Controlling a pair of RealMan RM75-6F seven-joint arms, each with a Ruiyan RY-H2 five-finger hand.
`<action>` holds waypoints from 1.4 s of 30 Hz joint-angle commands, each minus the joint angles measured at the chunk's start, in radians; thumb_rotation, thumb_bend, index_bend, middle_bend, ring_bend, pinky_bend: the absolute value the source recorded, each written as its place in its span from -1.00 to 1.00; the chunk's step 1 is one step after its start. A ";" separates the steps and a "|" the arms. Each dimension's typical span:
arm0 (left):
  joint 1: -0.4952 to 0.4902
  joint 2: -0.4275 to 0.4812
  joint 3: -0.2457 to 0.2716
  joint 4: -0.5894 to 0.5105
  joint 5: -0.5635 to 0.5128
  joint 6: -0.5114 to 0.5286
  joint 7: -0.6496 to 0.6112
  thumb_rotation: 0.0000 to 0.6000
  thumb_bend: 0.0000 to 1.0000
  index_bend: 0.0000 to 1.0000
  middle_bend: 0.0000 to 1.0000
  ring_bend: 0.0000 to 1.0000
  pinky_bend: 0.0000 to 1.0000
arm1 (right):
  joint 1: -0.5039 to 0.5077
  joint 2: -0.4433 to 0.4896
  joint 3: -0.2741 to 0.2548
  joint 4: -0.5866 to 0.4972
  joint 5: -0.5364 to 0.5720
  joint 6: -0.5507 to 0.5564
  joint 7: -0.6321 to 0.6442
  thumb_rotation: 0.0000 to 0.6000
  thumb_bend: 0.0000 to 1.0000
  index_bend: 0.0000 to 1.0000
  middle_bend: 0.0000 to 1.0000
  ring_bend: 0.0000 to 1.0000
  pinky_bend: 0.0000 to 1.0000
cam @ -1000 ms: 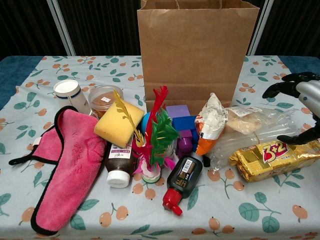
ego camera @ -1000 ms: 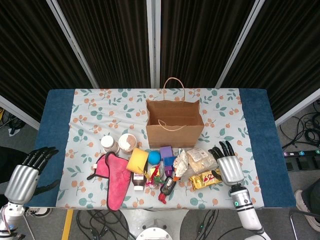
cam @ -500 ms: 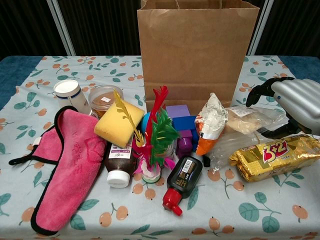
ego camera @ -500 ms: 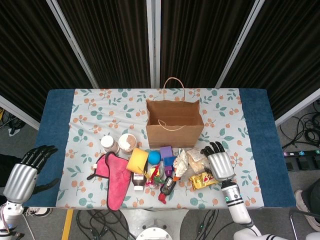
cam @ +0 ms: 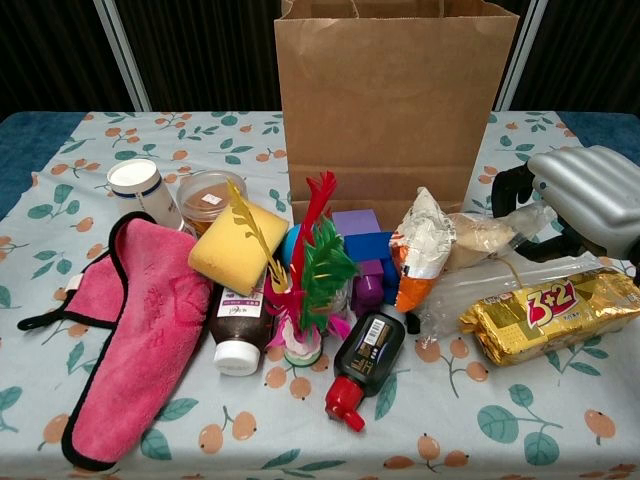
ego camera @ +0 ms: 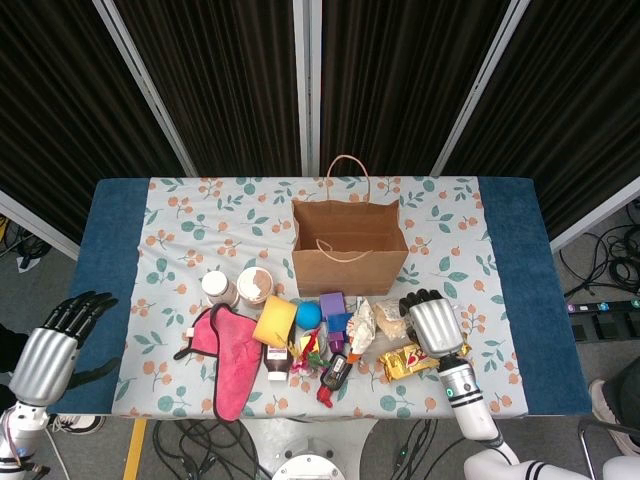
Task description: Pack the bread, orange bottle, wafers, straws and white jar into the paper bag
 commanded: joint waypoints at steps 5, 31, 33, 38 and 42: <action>-0.001 -0.001 0.003 -0.008 -0.001 -0.002 0.000 1.00 -0.81 -0.55 -0.42 -0.66 -0.57 | -0.023 0.062 -0.004 -0.030 -0.069 0.110 0.055 1.00 0.01 0.59 0.20 0.02 0.18; -0.029 0.036 -0.011 -0.063 -0.021 -0.035 -0.002 1.00 -0.81 -0.55 -0.42 -0.66 -0.57 | 0.188 0.418 0.411 -0.661 0.029 0.196 -0.265 1.00 0.01 0.62 0.24 0.07 0.23; -0.032 0.039 -0.014 -0.061 -0.025 -0.038 -0.004 1.00 -0.81 -0.55 -0.42 -0.66 -0.57 | 0.235 0.374 0.419 -0.614 0.069 0.171 -0.297 1.00 0.02 0.63 0.24 0.07 0.23; -0.044 0.046 -0.014 -0.053 -0.023 -0.055 -0.010 1.00 -0.81 -0.55 -0.42 -0.66 -0.57 | 0.331 0.261 0.389 -0.455 0.141 0.112 -0.346 1.00 0.03 0.63 0.24 0.07 0.23; -0.051 0.047 -0.020 -0.050 -0.032 -0.061 -0.016 1.00 -0.81 -0.55 -0.42 -0.66 -0.57 | 0.358 0.198 0.360 -0.375 0.155 0.116 -0.342 1.00 0.03 0.63 0.24 0.07 0.23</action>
